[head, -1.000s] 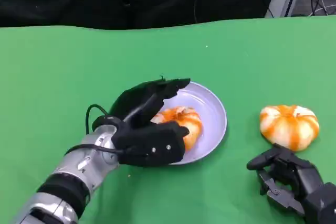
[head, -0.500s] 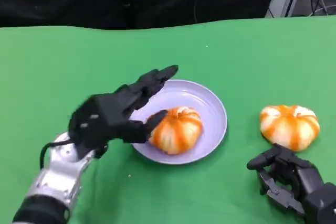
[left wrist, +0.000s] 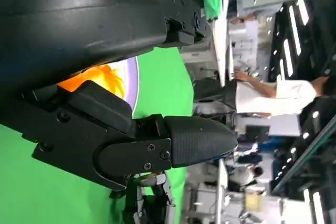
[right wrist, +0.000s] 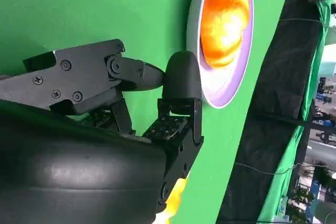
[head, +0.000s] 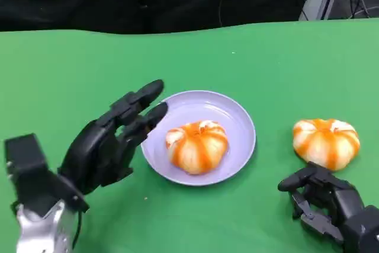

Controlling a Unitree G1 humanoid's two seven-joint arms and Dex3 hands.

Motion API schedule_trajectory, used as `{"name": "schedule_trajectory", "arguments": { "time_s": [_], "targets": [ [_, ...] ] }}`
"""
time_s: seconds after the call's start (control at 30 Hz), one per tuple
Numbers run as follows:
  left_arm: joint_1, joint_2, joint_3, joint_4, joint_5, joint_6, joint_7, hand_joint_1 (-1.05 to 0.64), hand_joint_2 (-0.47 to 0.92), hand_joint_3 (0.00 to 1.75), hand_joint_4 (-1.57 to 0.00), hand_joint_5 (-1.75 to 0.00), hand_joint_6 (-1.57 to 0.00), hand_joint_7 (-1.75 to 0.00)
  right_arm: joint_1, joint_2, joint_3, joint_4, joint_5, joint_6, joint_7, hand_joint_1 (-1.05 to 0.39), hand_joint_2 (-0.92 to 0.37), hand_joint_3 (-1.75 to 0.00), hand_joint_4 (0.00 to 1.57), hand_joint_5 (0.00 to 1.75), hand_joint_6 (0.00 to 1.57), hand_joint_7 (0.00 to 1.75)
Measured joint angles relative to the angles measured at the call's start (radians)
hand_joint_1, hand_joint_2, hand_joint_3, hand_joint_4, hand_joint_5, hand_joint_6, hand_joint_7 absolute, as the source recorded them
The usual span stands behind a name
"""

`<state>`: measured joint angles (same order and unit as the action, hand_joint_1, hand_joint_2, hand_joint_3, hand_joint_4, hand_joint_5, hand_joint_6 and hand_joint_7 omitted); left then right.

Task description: Grasp the bread from the table and place it into the plate.

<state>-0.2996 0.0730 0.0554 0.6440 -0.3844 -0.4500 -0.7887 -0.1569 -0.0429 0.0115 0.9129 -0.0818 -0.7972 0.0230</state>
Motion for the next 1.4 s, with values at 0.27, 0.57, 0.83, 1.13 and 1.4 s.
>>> {"name": "schedule_trajectory", "arguments": {
  "time_s": [0.27, 0.57, 0.83, 1.13, 1.4],
  "targets": [
    [0.092, 0.001, 0.091, -0.022, -0.1, 0.021, -0.103, -0.9, 0.92, 0.6, -0.13, -0.02, -0.16, -0.01, 0.003, 0.0, -0.001, -0.002, 0.0, -0.002, -0.001, -0.13, -0.92, -0.48, 0.68, 1.71, 0.75, 1.15],
    [0.19, 0.009, 0.191, -0.024, -0.176, 0.06, -0.169, -0.78, 0.92, 0.56, -0.23, -0.04, -0.23, -0.02, 0.018, -0.004, -0.001, -0.022, -0.001, 0.0, 0.003, -0.13, -0.92, -0.49, 0.67, 1.69, 0.75, 1.15],
    [0.192, 0.06, 0.276, 0.025, -0.196, 0.101, -0.194, -0.73, 0.92, 0.53, -0.31, -0.05, -0.27, -0.03, 0.031, -0.005, -0.002, -0.035, 0.001, 0.001, 0.013, -0.12, -0.92, -0.49, 0.67, 1.7, 0.75, 1.17],
    [0.167, 0.087, 0.317, 0.065, -0.211, 0.159, -0.212, -0.3, 0.92, 0.32, -0.38, -0.02, -0.37, -0.02, 0.034, -0.008, -0.004, -0.035, 0.002, -0.001, 0.021, -0.13, -0.92, -0.48, 0.66, 1.7, 0.74, 1.17],
    [0.167, 0.07, 0.341, 0.066, -0.217, 0.199, -0.202, -0.02, 0.92, 0.54, -0.49, -0.04, -0.46, -0.04, 0.048, -0.013, -0.005, -0.045, 0.004, -0.009, 0.026, -0.14, -0.92, -0.47, 0.67, 1.71, 0.74, 1.18]
  ]
}}
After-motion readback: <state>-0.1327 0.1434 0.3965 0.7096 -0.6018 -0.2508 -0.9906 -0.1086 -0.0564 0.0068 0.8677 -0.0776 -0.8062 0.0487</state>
